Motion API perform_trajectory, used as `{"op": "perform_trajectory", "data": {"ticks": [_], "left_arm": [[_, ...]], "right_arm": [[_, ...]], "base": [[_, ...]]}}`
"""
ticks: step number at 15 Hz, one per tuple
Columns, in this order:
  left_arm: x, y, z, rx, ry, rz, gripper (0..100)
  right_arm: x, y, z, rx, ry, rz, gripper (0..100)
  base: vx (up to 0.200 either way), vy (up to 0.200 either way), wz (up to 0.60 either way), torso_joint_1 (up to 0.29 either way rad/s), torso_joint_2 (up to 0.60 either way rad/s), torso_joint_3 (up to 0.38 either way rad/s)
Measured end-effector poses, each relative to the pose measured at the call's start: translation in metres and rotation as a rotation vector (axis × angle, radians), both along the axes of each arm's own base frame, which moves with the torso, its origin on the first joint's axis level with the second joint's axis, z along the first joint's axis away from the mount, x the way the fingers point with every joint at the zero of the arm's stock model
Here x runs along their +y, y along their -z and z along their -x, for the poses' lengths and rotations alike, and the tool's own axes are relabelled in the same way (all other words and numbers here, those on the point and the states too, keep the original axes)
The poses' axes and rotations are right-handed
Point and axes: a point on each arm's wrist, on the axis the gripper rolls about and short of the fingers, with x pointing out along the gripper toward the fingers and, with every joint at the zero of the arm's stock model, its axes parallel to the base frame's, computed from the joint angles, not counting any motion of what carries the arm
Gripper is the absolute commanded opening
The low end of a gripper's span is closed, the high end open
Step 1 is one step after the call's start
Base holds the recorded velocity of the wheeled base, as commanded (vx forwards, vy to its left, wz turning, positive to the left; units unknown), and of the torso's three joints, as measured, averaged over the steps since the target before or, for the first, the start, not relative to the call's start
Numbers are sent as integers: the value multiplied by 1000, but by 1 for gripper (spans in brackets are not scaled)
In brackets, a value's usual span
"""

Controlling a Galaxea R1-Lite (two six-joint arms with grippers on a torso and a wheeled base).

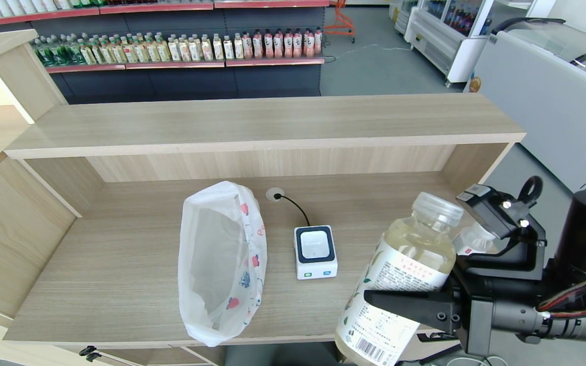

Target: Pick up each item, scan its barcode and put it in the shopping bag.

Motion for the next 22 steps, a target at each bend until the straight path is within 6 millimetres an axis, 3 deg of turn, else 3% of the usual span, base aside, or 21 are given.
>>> {"op": "perform_trajectory", "data": {"ticks": [18, 20, 22], "left_arm": [[0, 0, 0, 0, 0, 0, 100], [0, 0, 0, 0, 0, 0, 100], [0, 0, 0, 0, 0, 0, 100]], "right_arm": [[-5, -2, 1, -21, 22, -3, 0], [-8, 1, -2, -114, 43, 41, 0], [-16, 7, -12, -382, 92, 180, 0]], "base": [[0, 0, 0, 0, 0, 0], [0, 0, 0, 0, 0, 0], [0, 0, 0, 0, 0, 0]]}}
